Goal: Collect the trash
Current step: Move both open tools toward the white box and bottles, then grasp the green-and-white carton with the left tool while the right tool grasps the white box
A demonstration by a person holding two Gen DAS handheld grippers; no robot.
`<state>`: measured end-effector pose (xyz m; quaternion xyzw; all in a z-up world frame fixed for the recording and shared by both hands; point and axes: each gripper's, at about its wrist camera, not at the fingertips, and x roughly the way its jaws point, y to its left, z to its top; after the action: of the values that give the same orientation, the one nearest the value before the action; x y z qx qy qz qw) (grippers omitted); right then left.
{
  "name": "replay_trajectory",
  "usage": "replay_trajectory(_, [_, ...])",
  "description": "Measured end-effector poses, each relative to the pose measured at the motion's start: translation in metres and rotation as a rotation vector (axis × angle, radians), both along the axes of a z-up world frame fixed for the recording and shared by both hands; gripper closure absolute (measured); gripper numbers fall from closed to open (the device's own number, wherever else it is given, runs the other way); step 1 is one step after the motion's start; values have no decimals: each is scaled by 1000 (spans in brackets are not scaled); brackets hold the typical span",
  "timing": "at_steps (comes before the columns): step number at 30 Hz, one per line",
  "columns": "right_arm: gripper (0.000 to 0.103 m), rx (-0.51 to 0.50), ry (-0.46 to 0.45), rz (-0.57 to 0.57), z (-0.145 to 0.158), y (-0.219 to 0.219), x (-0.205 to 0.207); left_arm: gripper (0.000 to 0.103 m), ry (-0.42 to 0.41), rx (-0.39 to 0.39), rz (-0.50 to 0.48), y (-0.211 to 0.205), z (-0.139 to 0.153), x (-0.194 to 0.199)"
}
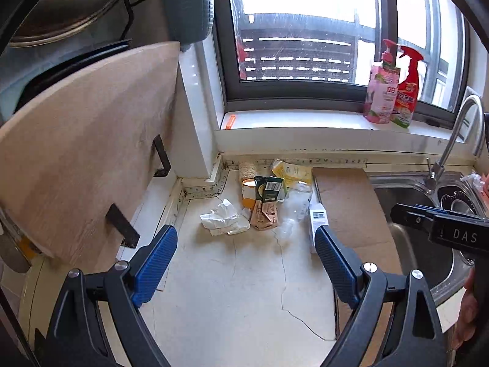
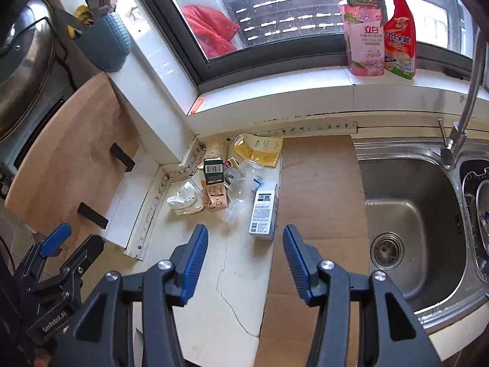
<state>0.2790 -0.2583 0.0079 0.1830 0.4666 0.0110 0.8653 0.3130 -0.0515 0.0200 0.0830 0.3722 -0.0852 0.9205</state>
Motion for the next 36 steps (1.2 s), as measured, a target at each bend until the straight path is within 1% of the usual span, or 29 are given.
replay_trajectory(3, [51,4,63,48,-30,-5,42,13,56,27,27,-14,-26,51])
replay_trajectory(7, [51,14,150,102,-77,-4,86,13,154,21,54,-26,-69,112])
replay_trajectory(11, [51,29,237,122,-123,-2,114,13,232,9,64,-32,-106,151])
replay_trajectory(13, [51,43,274,124,-140,0,125,13,268,0,46,-35,-121,162])
replay_trajectory(15, [51,32,301,122,-153,2,133,13,300,0,19,-39,-133,172])
replay_trajectory(19, [51,-8,335,126,-169,7,146,13,318,31,-3,-43,-148,180])
replay_trajectory(22, [52,-28,354,136,-180,10,152,13,327,42,-18,-43,-151,183])
replay_trajectory(24, [52,-48,339,140,-181,13,153,13,329,48,-26,-43,-151,184])
replay_trajectory(25, [53,-55,341,144,-181,15,155,13,331,51,-28,-43,-151,184])
replay_trajectory(26, [61,-62,335,142,-180,15,155,13,334,54,-32,-43,-151,184])
replay_trajectory(30, [63,-6,345,128,-180,11,161,13,334,64,-47,-43,-148,183])
replay_trajectory(36, [64,46,311,92,-167,-1,165,13,334,83,-61,-51,-149,187])
